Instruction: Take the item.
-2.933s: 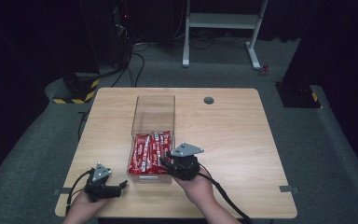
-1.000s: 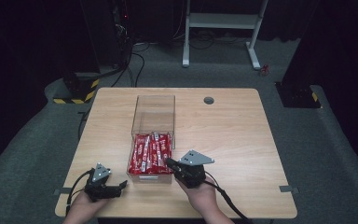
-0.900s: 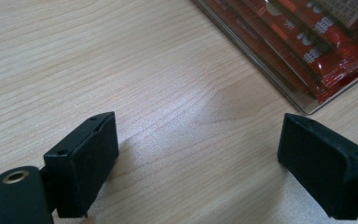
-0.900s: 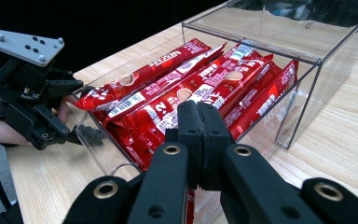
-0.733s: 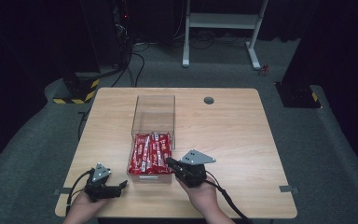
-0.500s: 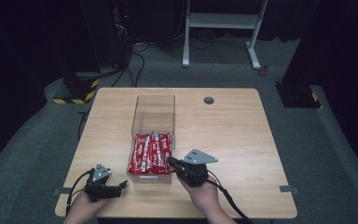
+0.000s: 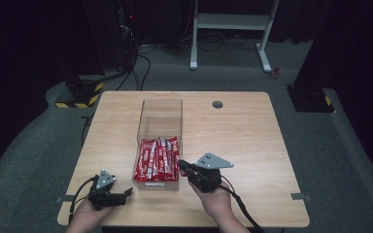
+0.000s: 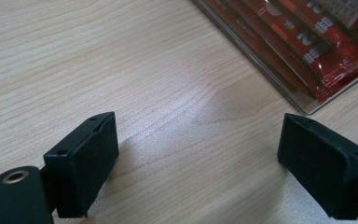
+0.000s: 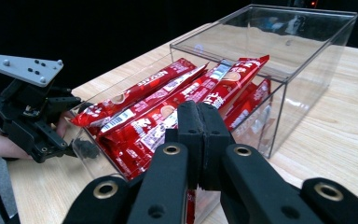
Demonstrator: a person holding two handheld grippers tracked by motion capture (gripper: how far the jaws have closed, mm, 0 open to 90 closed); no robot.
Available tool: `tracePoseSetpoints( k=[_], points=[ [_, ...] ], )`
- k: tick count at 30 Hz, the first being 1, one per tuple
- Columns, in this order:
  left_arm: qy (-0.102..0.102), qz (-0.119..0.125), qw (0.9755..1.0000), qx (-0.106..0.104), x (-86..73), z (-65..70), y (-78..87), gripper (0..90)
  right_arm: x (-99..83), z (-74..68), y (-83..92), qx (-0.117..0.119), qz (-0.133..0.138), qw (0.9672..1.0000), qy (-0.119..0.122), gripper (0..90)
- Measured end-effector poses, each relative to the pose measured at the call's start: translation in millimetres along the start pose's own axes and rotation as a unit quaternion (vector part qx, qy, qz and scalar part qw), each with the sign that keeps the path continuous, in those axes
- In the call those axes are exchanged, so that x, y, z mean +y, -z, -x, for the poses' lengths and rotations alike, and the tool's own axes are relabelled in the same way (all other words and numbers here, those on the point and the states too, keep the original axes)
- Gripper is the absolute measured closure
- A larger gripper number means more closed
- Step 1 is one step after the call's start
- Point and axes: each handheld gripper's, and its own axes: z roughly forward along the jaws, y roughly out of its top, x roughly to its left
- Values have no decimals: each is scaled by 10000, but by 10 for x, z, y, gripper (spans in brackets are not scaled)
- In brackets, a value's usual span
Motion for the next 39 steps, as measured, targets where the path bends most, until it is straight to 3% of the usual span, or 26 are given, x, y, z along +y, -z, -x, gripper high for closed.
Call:
tracePoseSetpoints(
  k=[19,39],
  points=[
    [0,-2,10000,-1,0,0,0,125,45,165,127,-207,187,9996,-109,897],
    [-1,-2,10000,-1,0,-1,0,125,0,403,169,-644,165,9976,-209,897]
  ],
)
